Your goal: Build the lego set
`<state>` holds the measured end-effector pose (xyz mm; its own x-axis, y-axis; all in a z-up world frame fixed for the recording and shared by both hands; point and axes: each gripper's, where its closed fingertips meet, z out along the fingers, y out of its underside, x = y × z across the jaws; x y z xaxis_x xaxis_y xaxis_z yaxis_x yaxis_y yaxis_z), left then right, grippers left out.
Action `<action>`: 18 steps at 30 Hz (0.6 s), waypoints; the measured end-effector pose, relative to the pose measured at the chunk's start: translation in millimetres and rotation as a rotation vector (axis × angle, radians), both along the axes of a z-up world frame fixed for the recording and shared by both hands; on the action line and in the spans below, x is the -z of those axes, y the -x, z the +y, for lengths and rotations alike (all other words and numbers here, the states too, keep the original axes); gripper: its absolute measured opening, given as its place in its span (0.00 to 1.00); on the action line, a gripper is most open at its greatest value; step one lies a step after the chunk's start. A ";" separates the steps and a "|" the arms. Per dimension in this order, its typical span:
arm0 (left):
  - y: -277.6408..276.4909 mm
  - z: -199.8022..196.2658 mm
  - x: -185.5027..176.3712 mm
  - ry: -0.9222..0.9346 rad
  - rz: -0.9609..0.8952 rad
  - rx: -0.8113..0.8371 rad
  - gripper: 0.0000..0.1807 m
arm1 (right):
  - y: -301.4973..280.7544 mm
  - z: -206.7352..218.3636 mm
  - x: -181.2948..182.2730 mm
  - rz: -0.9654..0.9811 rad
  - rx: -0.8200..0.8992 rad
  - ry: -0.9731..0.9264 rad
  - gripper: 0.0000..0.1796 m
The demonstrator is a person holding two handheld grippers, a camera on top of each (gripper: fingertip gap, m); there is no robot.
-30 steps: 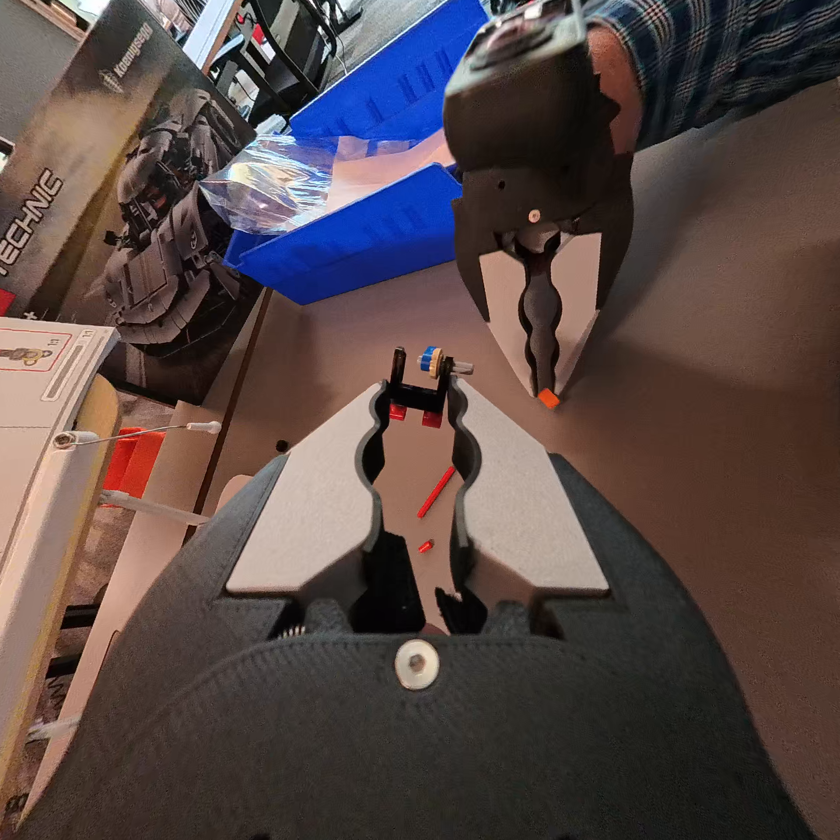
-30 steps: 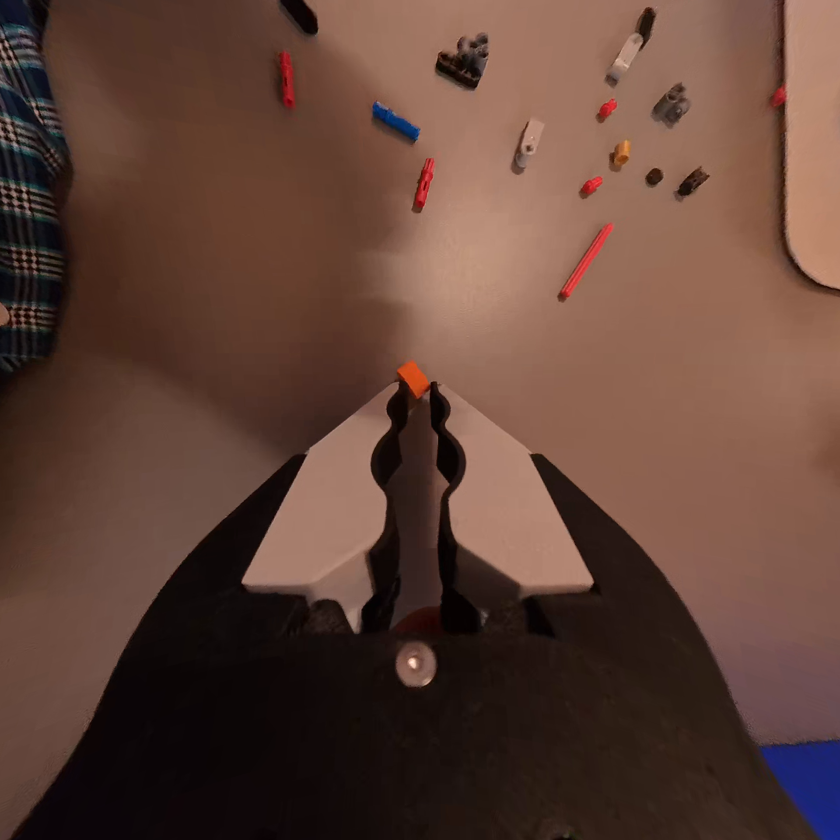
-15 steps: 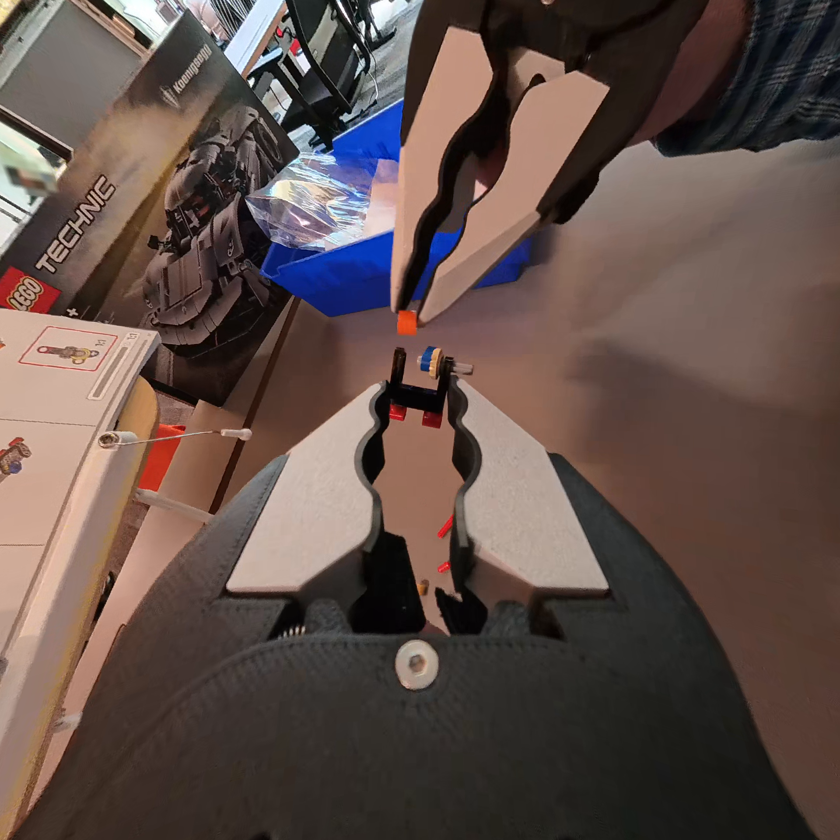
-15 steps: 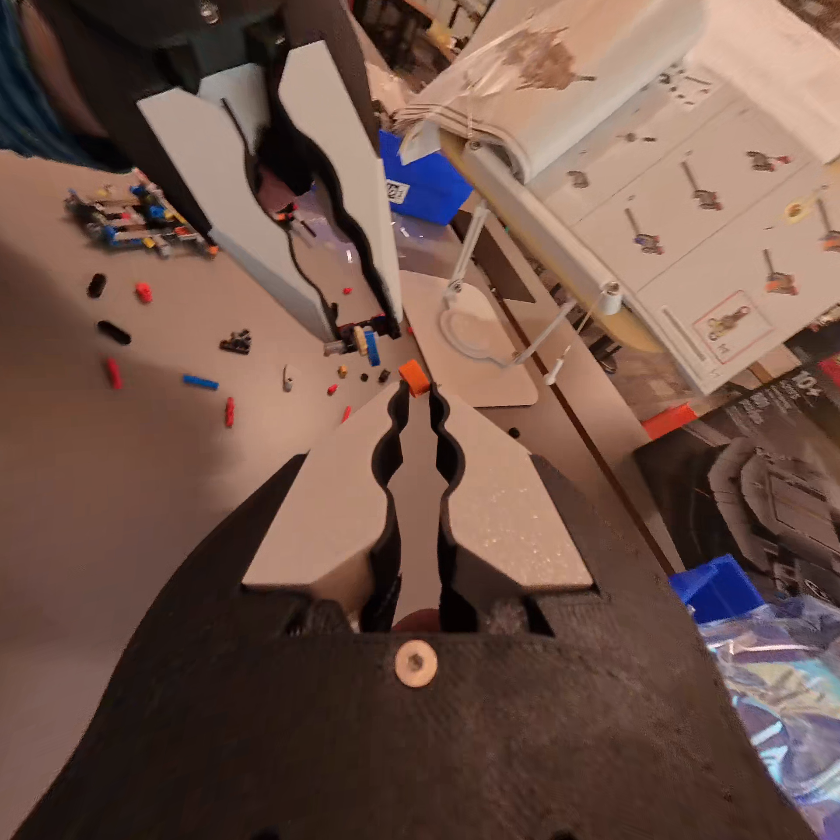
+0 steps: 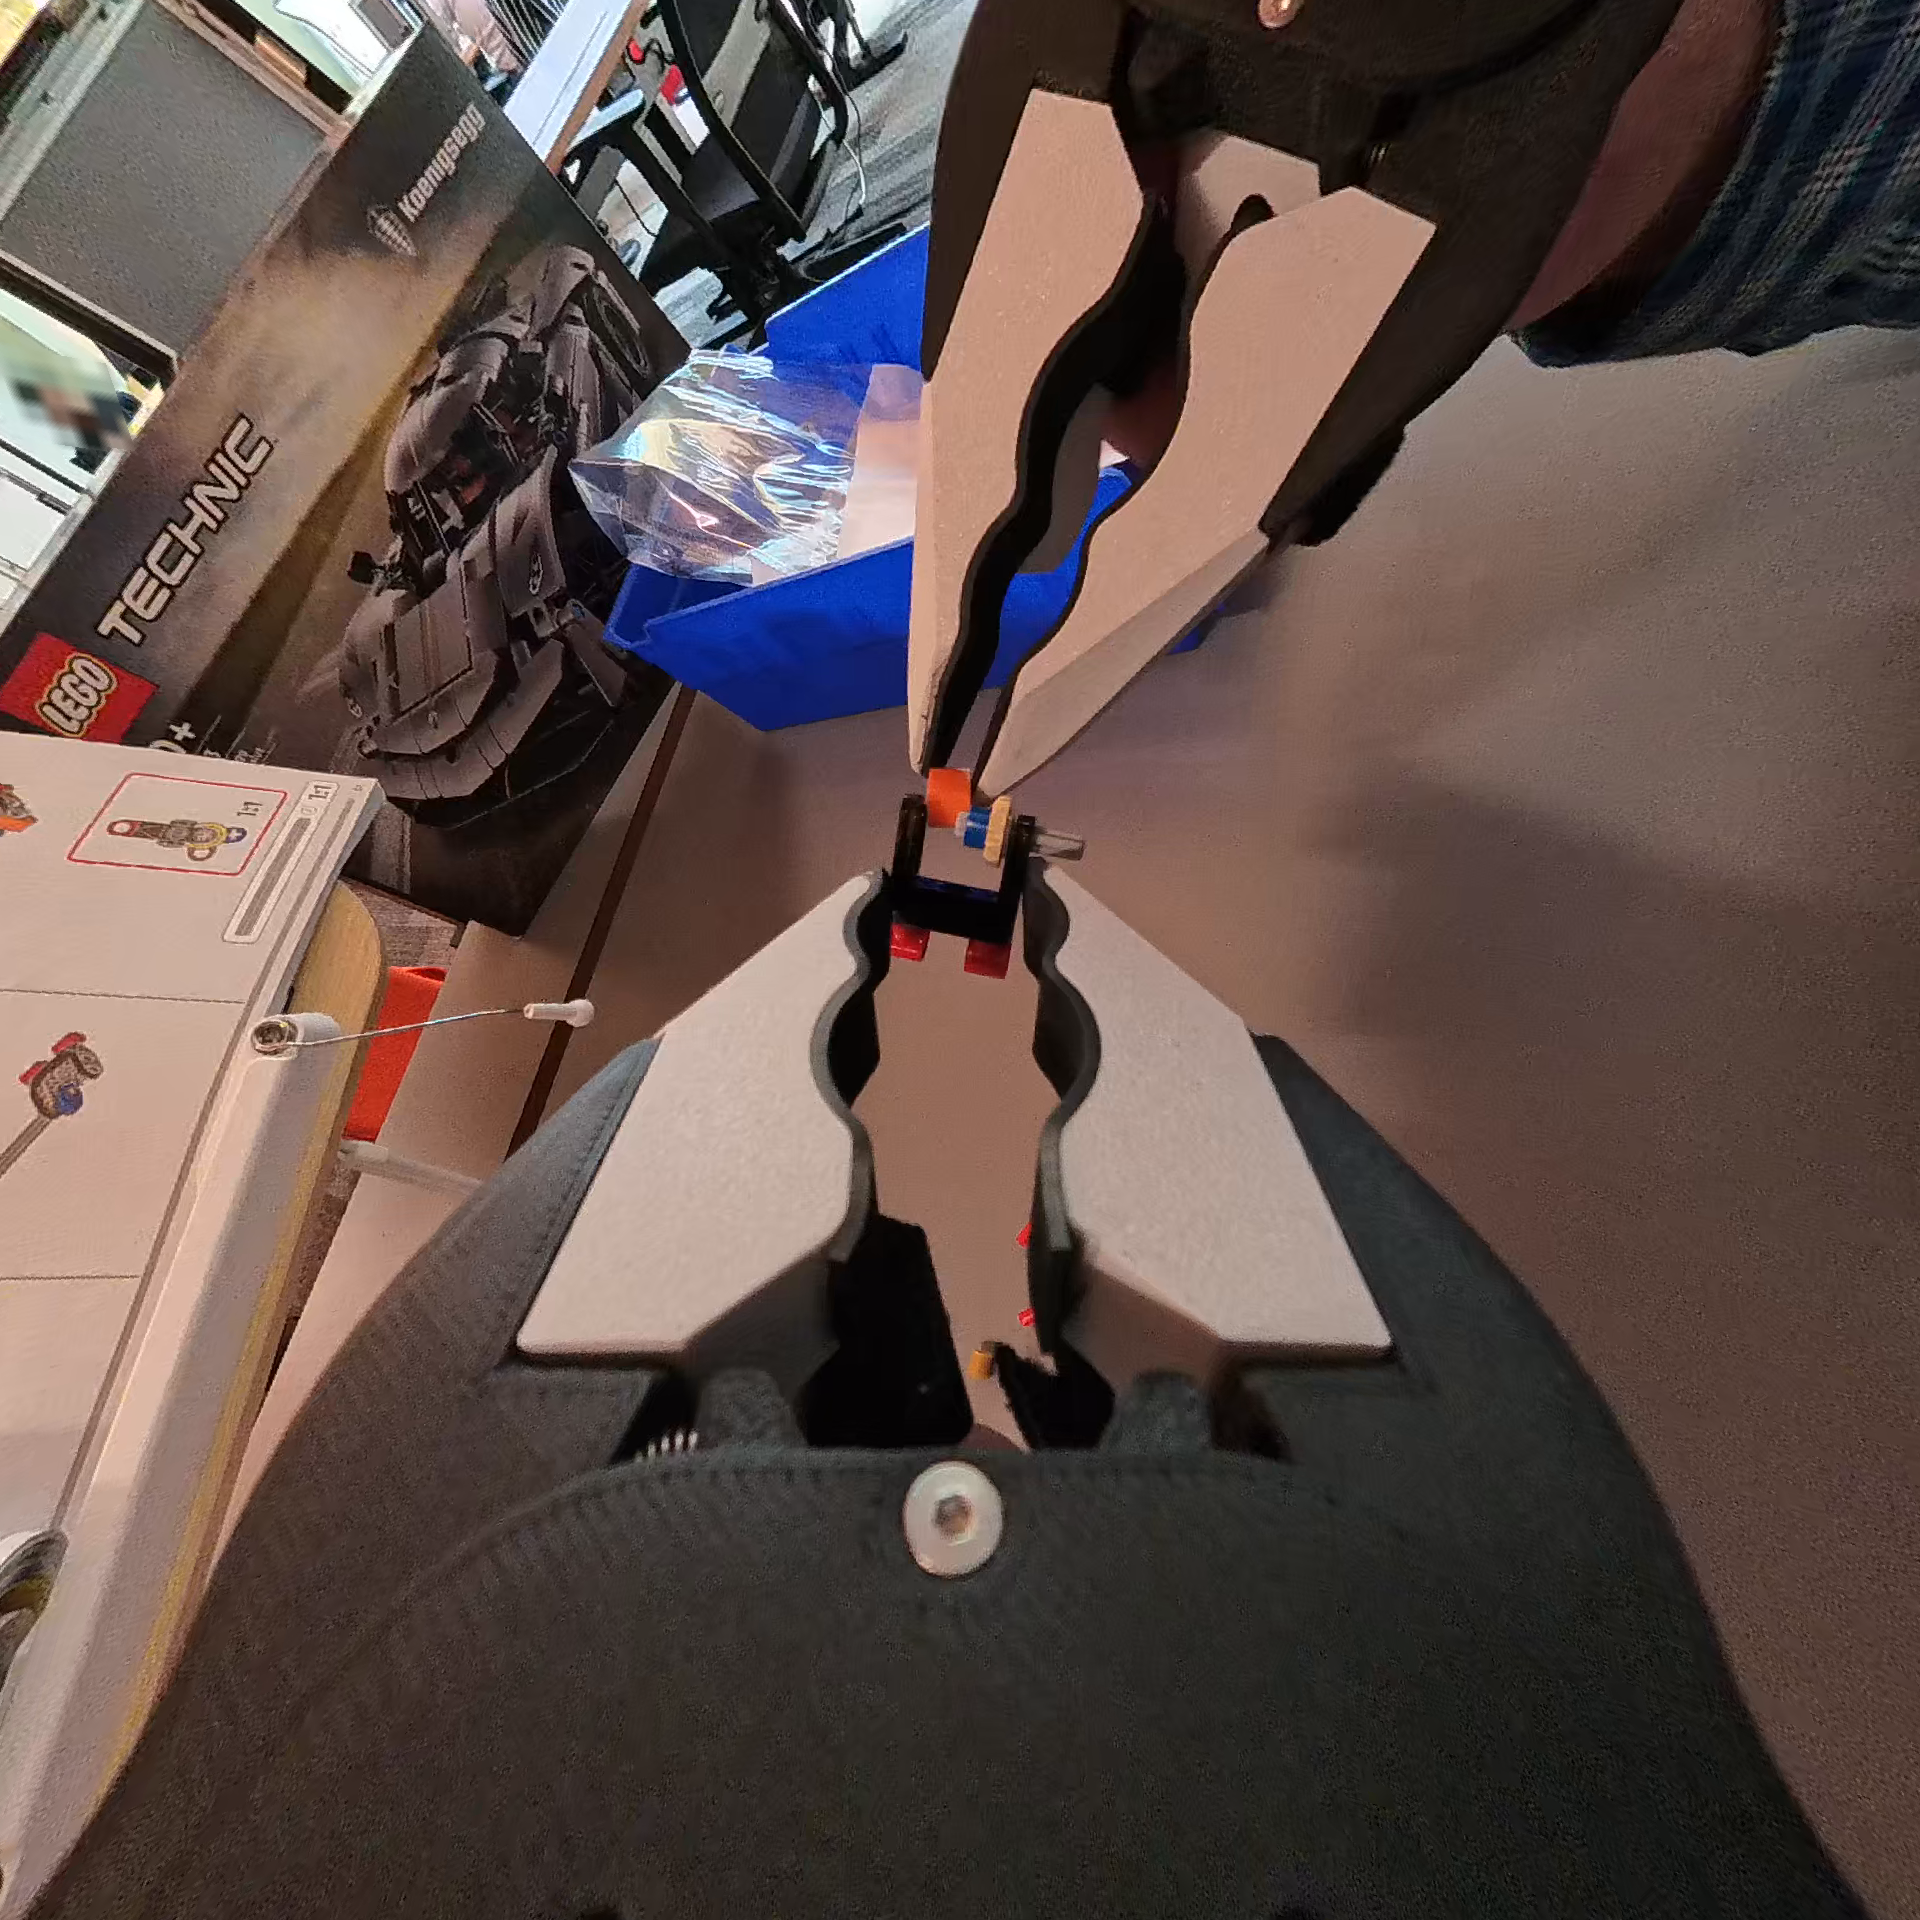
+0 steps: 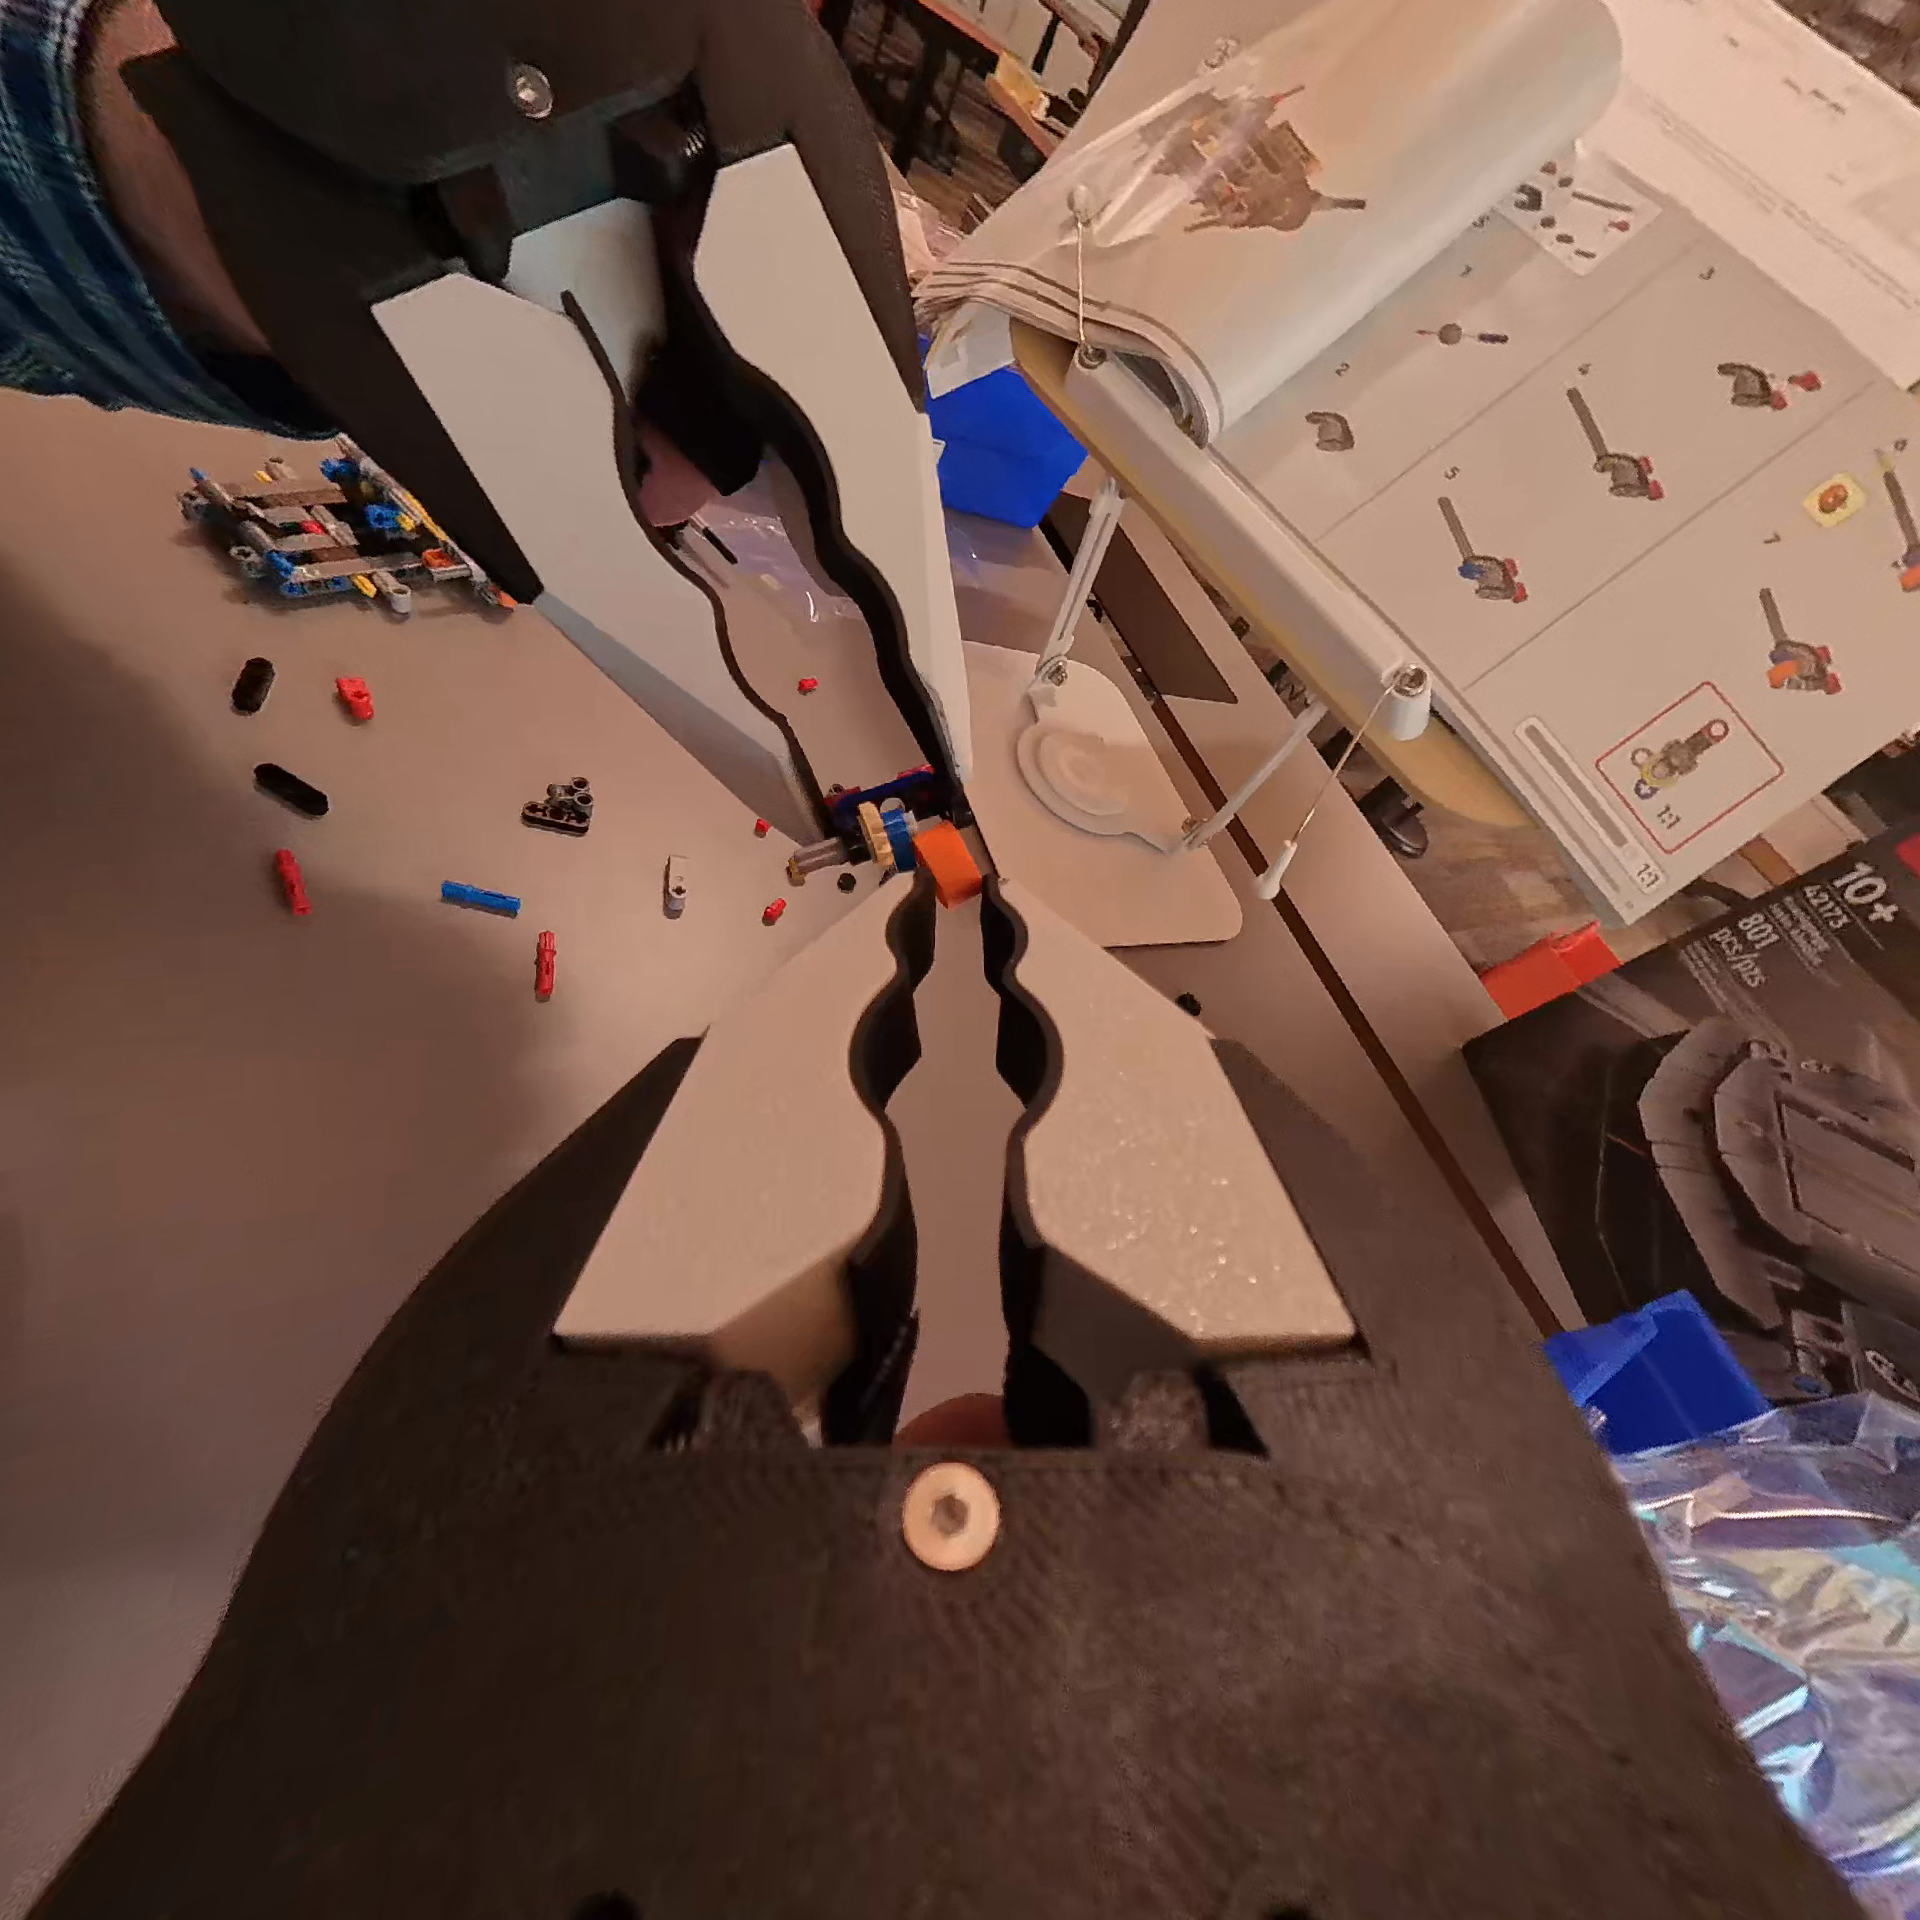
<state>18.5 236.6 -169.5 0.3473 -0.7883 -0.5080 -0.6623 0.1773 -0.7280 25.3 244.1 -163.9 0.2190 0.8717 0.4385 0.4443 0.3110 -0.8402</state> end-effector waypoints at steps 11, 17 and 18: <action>0.0 4.1 -0.1 -0.038 0.046 -0.016 0.13 | -1.2 2.6 -1.0 -0.009 0.046 0.034 0.03; -0.6 4.2 0.2 -0.028 0.058 -0.008 0.13 | -2.1 1.5 -3.3 -0.037 0.043 -0.043 0.03; -0.7 3.9 0.3 -0.025 0.058 -0.007 0.12 | -2.2 1.4 -3.1 -0.044 0.039 -0.054 0.03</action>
